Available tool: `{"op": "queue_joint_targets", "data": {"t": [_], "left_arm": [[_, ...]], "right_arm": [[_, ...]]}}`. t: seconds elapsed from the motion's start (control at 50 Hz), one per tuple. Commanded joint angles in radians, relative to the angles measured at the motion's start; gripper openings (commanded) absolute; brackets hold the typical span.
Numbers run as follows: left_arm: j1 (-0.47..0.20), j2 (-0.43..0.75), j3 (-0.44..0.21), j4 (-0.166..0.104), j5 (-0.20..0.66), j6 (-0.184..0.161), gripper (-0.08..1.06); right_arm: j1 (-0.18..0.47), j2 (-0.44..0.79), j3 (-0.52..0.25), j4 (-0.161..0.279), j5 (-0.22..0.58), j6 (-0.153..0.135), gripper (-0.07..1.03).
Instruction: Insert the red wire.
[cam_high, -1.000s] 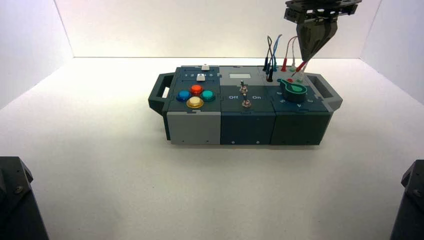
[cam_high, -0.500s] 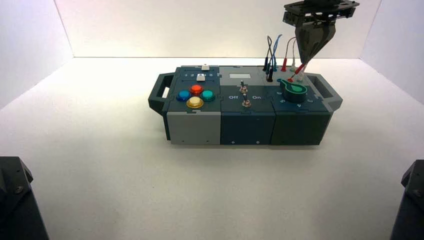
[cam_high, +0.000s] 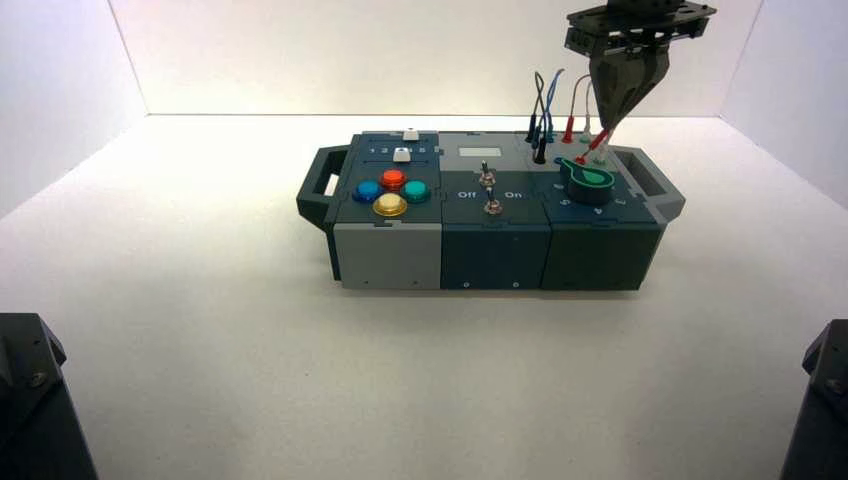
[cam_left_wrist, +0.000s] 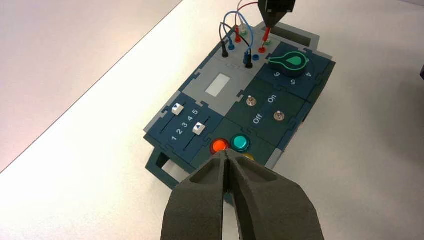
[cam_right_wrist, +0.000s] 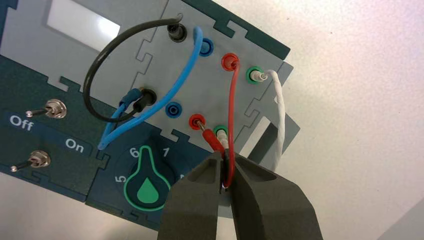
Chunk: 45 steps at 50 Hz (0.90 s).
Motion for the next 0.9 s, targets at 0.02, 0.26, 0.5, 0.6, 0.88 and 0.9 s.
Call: {"op": "queue_joint_targets", "data": {"t": [0.02,0.26,0.5,0.6,0.88,0.9], "left_arm": [[-0.003,-0.005,-0.011,-0.002,-0.008,0.005,-0.03],[-0.002,-0.012,-0.012,0.0,-0.008,0.005,-0.03],[-0.002,-0.012,-0.011,0.0,-0.009,0.005,-0.03],[-0.003,-0.012,-0.011,0.0,-0.009,0.005,-0.03],[-0.003,-0.012,-0.012,0.0,-0.009,0.005,-0.03],[-0.003,-0.012,-0.012,0.002,-0.009,0.005,-0.03]], "right_arm": [[0.0,-0.012,-0.026,-0.015,-0.005,0.008,-0.02],[0.002,-0.006,-0.026,-0.017,-0.005,0.012,-0.02],[0.002,-0.006,-0.025,-0.017,-0.002,0.014,-0.02],[0.002,-0.006,-0.025,-0.017,-0.002,0.014,-0.02],[0.002,-0.006,-0.02,-0.015,-0.002,0.018,-0.02],[0.002,-0.006,-0.02,-0.014,-0.002,0.02,-0.02]]}}
